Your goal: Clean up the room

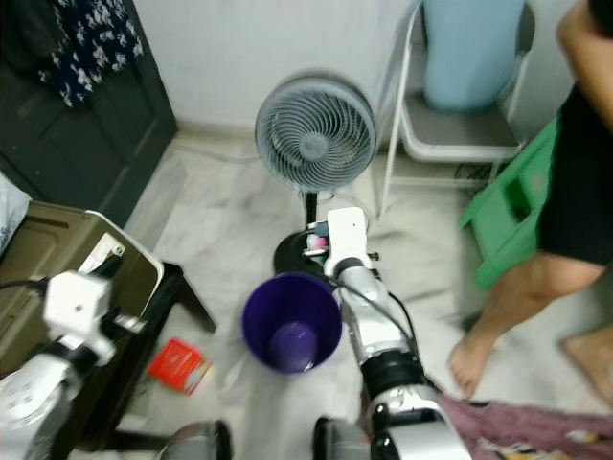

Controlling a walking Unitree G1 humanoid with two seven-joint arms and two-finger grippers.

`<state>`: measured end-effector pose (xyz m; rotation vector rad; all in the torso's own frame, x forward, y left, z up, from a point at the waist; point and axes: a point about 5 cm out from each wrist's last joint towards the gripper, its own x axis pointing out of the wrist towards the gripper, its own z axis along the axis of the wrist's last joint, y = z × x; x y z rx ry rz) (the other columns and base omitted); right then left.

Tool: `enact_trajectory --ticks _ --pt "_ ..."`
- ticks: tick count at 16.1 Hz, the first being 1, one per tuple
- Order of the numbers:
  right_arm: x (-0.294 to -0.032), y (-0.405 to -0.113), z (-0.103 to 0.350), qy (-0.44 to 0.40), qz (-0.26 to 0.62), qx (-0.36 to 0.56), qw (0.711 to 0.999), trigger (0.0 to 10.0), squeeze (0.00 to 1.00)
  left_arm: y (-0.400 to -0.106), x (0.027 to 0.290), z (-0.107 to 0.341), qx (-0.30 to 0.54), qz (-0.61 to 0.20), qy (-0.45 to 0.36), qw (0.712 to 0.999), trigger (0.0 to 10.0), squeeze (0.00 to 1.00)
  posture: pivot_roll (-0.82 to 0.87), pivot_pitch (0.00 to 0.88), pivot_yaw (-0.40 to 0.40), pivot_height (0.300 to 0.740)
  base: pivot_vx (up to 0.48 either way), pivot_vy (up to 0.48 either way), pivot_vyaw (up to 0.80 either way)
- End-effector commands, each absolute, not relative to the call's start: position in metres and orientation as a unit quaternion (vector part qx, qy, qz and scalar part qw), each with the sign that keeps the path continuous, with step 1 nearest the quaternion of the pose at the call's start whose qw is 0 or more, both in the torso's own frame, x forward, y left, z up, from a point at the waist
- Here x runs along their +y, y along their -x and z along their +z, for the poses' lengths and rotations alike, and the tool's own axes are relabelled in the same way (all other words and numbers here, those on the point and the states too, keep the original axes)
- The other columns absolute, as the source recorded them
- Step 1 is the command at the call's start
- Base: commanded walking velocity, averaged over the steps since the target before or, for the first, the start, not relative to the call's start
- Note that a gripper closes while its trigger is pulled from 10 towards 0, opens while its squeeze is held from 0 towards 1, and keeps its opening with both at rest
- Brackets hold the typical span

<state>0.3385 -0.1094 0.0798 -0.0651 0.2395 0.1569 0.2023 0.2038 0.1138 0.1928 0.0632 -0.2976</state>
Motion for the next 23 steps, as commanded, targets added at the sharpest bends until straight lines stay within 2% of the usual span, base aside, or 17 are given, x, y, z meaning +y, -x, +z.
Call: enact_trajectory --ticks 1,6,12,15,18,19,20,23 --pt "-0.106 -0.341 0.079 0.032 0.071 0.122 0.989 10.0 0.00 -0.191 0.211 0.118 0.045 -0.150 -0.106 0.982 10.0 0.00 0.22 0.296 0.062 0.740 0.000 0.000 0.00" --pt "-0.083 -0.356 0.083 0.032 0.070 0.132 0.988 10.0 0.00 -0.146 0.236 0.128 0.108 -0.138 -0.133 0.976 10.0 0.00 0.33 0.399 0.133 0.740 0.000 0.000 0.00" --pt "-0.056 -0.351 0.075 0.020 0.073 0.156 0.985 10.0 0.00 -0.129 0.238 0.138 0.144 -0.154 -0.138 0.968 10.0 0.00 0.38 0.453 0.180 0.740 0.000 0.000 0.00" --pt "-0.063 -0.344 0.061 0.021 0.051 0.180 0.982 10.0 0.00 -0.131 0.240 0.142 0.141 -0.140 -0.139 0.970 10.0 0.00 0.39 0.456 0.188 0.740 0.000 0.000 0.00" --pt "-0.088 -0.352 0.067 0.035 -0.020 0.158 0.987 10.0 0.00 -0.134 0.239 0.141 0.142 -0.135 -0.133 0.972 10.0 0.00 0.38 0.448 0.188 0.740 0.000 0.000 0.00" --pt "-0.091 -0.353 0.068 0.037 -0.027 0.155 0.987 10.0 0.13 -0.135 0.238 0.141 0.141 -0.135 -0.132 0.972 10.0 0.00 0.38 0.446 0.187 0.740 0.000 0.000 0.00" --pt "-0.095 -0.354 0.068 0.038 -0.037 0.155 0.986 10.0 1.00 -0.136 0.237 0.141 0.141 -0.136 -0.130 0.972 10.0 0.00 0.38 0.443 0.185 0.740 0.000 0.000 0.00" --pt "-0.099 -0.354 0.068 0.028 -0.045 0.152 0.987 10.0 1.00 -0.139 0.238 0.139 0.142 -0.131 -0.131 0.972 10.0 0.00 0.38 0.436 0.178 0.740 0.000 0.000 0.00"
